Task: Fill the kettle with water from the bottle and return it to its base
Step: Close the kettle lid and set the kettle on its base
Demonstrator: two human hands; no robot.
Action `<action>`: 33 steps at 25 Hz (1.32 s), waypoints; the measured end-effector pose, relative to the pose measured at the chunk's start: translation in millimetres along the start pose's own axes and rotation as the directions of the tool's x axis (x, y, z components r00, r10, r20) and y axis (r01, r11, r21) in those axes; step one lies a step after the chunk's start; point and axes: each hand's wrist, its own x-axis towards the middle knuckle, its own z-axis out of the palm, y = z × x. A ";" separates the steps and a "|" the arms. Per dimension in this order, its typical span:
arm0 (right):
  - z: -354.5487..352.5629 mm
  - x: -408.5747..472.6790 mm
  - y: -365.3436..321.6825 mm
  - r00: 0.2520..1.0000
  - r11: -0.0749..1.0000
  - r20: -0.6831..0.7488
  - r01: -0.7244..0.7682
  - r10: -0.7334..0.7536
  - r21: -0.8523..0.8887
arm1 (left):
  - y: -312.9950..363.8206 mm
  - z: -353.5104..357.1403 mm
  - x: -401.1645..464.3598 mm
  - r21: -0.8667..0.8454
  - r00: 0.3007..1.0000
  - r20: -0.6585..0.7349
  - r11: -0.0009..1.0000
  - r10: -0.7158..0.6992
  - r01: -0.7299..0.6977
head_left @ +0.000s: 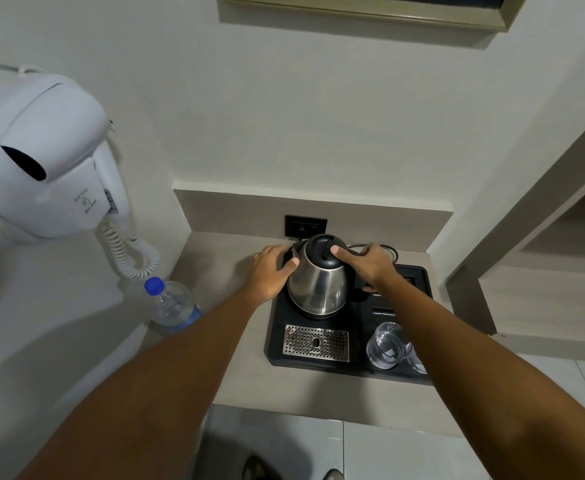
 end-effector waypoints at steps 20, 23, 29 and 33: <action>-23.9 -11.6 27.1 0.979 0.948 0.178 0.035 -0.095 0.317 | 6.4 -16.8 -19.4 0.059 0.991 0.108 0.994 0.085 -0.092; -32.2 -10.2 35.0 0.963 0.882 0.260 -0.058 -0.074 0.467 | 1.6 -19.8 -19.2 0.086 0.991 0.101 0.992 0.082 -0.091; -32.3 -4.4 34.4 0.962 0.888 0.262 -0.056 -0.074 0.456 | -5.9 -20.7 -23.4 0.117 0.990 0.110 0.988 0.084 -0.097; -28.1 -3.7 36.7 0.975 0.886 0.207 -0.026 -0.079 0.462 | -6.0 -19.7 -25.1 0.124 0.989 0.125 0.988 0.077 -0.092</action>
